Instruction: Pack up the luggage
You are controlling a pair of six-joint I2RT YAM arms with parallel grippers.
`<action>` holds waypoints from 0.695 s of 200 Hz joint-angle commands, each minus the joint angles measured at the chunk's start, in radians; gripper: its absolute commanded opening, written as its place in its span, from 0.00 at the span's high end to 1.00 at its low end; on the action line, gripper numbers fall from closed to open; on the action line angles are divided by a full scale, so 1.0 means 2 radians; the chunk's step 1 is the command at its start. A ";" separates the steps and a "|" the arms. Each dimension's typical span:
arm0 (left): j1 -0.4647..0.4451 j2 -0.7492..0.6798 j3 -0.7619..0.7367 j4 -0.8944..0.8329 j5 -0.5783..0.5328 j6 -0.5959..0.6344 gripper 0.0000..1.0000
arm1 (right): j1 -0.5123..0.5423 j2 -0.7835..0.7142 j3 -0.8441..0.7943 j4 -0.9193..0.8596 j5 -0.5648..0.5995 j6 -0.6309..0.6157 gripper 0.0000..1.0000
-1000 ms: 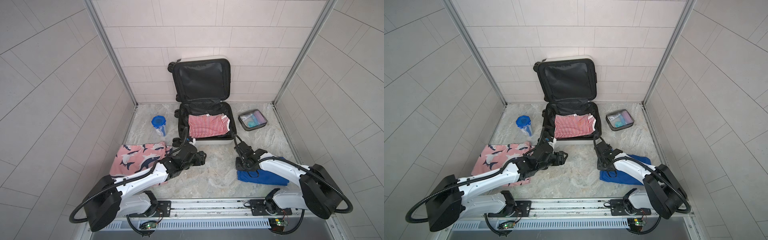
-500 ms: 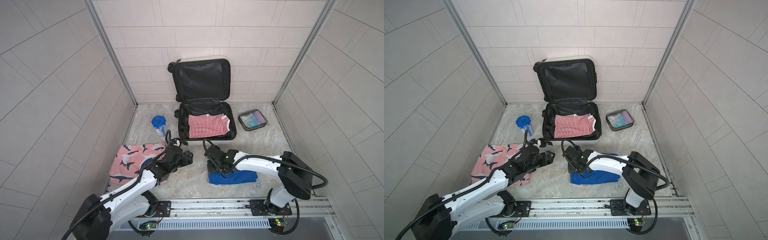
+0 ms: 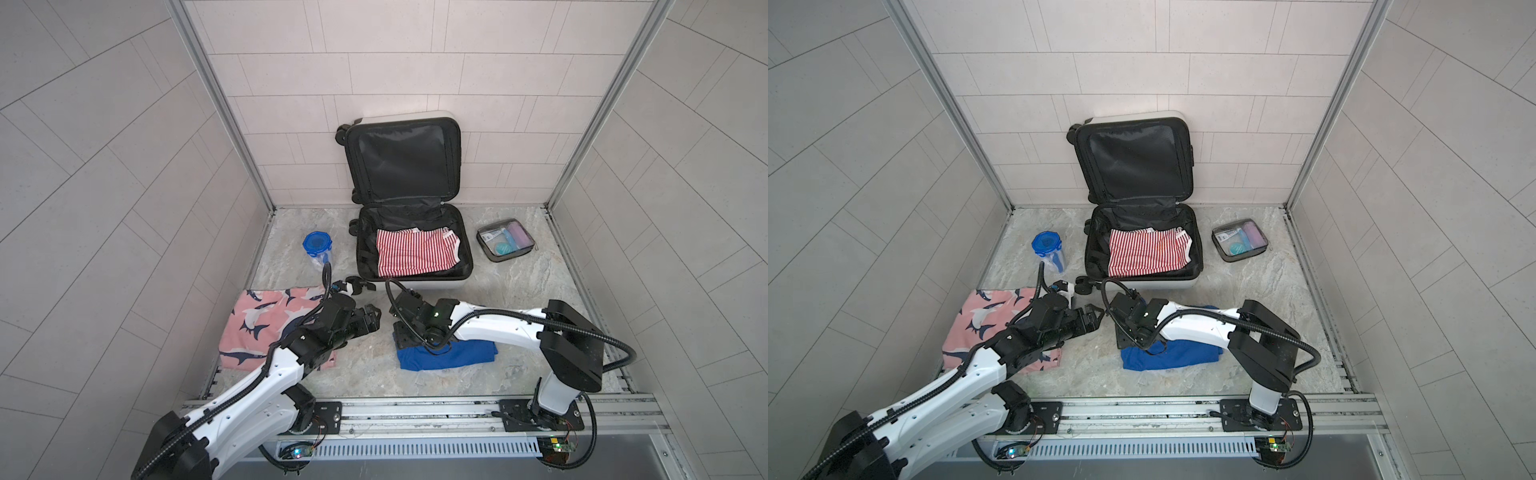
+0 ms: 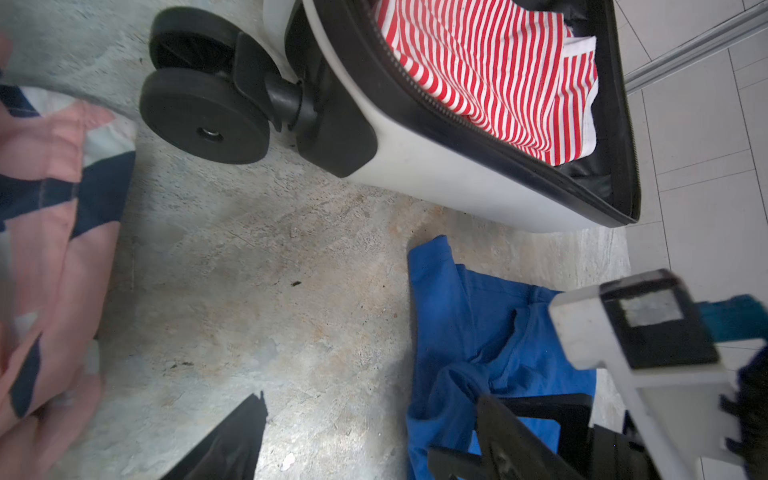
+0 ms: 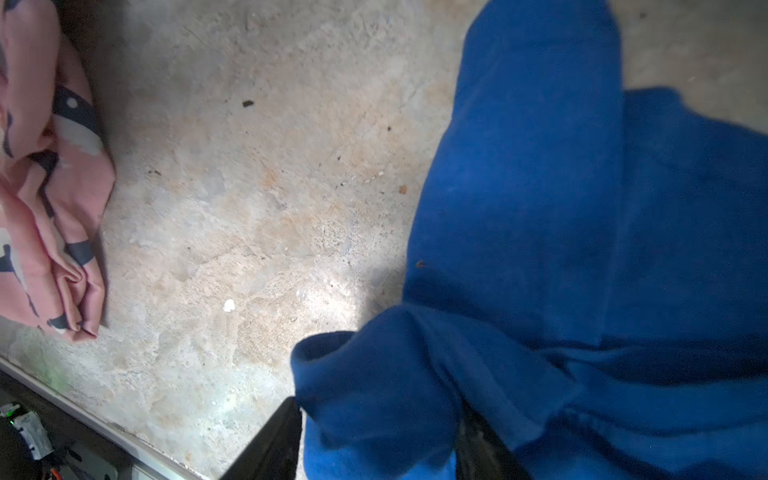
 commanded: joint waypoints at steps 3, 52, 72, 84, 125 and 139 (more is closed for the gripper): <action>0.001 0.005 0.001 -0.006 0.021 0.009 0.14 | 0.000 -0.041 -0.001 -0.021 0.031 -0.021 0.37; -0.012 0.054 -0.005 0.017 0.061 -0.007 0.14 | -0.002 -0.053 -0.003 -0.024 0.035 -0.031 0.33; -0.019 0.061 -0.015 0.040 0.067 -0.019 0.14 | -0.004 -0.050 -0.006 -0.023 0.035 -0.031 0.33; -0.020 0.060 -0.018 0.043 0.065 -0.022 0.14 | -0.006 -0.051 -0.008 -0.024 0.035 -0.031 0.33; -0.020 0.055 -0.026 0.048 0.077 -0.024 0.15 | -0.022 -0.067 -0.025 -0.012 0.024 -0.031 0.33; -0.020 0.052 -0.036 0.062 0.090 -0.028 0.15 | -0.032 -0.066 -0.033 -0.007 0.014 -0.030 0.33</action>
